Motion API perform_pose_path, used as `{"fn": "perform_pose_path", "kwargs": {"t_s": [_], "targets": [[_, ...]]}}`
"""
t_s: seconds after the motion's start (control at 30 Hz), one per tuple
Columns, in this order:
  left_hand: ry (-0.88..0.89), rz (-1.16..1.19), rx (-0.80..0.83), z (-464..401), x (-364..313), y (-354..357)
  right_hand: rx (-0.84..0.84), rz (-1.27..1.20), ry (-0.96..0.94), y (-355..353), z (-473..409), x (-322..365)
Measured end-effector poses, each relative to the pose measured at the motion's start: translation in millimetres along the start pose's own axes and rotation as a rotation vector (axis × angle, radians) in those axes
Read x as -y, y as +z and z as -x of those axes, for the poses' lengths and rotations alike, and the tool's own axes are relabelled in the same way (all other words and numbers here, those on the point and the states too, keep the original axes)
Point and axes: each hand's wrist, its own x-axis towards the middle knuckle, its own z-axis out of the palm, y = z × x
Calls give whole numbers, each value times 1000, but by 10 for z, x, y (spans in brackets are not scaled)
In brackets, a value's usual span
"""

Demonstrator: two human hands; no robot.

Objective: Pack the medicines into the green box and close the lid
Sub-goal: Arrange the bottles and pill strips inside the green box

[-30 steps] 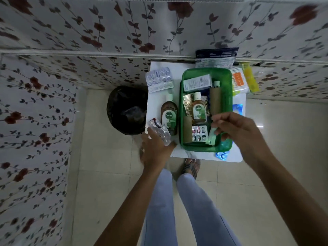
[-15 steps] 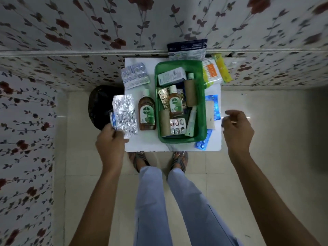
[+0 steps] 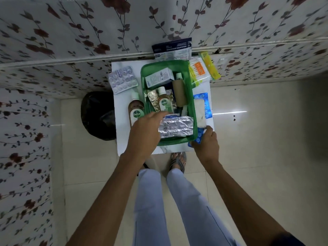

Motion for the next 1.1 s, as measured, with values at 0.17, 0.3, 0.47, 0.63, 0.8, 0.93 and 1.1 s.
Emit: {"fn": "perform_pose_path", "kwargs": {"t_s": [0.17,0.3,0.47,0.63,0.8,0.93,1.1], "targets": [[15,-390,232,-172,-163,259,-42,34,25,37,70,22],[12,-239,81,-122,-124,352,-67,79,62,87,120,47],[12,127,-308,18,-13,224,-110,102,130,-8,142,-102],[-370,169,-403,-44,396,266,-45,45,48,-172,55,-276],[-636,230,-209,-270,742,432,88,148,101,-276,-50,-311],[-721,315,-121,-404,823,467,247,254,135,-474,-18,-348],[-804,373,-131,-444,832,442,78,266,174,-850,175,-271]]}}
